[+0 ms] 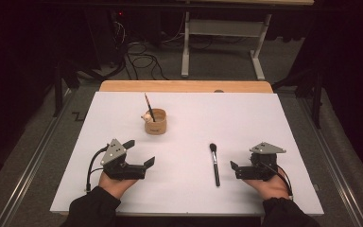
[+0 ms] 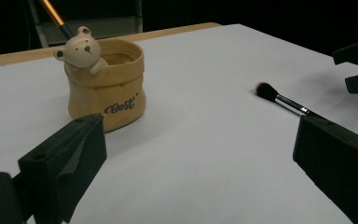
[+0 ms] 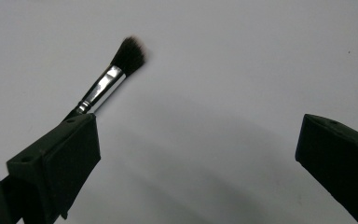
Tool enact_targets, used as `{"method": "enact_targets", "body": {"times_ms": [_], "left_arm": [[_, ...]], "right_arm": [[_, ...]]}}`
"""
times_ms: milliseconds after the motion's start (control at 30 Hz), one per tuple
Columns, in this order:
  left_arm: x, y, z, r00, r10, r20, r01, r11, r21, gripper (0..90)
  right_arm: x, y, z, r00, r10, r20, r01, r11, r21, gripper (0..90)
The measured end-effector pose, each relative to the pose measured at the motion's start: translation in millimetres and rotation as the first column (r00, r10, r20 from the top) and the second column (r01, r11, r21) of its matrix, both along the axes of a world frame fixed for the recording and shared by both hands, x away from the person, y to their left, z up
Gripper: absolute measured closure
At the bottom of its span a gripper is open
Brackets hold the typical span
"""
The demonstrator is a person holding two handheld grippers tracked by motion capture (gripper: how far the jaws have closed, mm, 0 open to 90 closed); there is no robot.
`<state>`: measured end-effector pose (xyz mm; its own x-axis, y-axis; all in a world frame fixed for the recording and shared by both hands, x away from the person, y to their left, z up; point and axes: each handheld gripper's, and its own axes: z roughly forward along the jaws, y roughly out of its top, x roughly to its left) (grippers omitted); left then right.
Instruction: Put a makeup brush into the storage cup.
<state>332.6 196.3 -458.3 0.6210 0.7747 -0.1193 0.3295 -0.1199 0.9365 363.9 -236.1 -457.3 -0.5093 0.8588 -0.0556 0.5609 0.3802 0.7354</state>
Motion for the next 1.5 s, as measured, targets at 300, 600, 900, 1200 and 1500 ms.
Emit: {"method": "enact_targets", "body": {"times_ms": [300,600,900,1200,1500], "left_arm": [[0.9,1.7,-0.7,1.0000,-0.002,-0.005,0.002,1.0000,-0.001,3.5],[-1.0,1.4,-1.2,0.9999,-0.012,-0.004,0.012,0.9998,0.015,4.1],[-2.2,1.2,-2.7,0.9998,-0.016,-0.009,0.016,0.9995,0.027,6.5],[-3.7,-1.1,-3.0,0.9995,-0.028,-0.015,0.028,0.9991,0.033,8.8],[-4.1,-2.7,-3.3,0.9997,-0.023,-0.002,0.023,0.9982,0.055,9.4]], "right_arm": [[-2.6,0.9,4.0,0.9925,0.016,-0.121,-0.024,0.9978,-0.063,0.2],[-4.6,-2.3,8.7,0.9748,0.009,-0.223,-0.039,0.9910,-0.128,0.2],[-3.5,1.9,17.6,0.9549,0.031,-0.295,-0.087,0.9801,-0.179,0.2],[3.6,10.1,17.9,0.9373,0.038,-0.346,-0.121,0.9681,-0.219,0.4],[6.2,28.7,13.1,0.9148,0.079,-0.396,-0.185,0.9534,-0.238,3.3]]}}
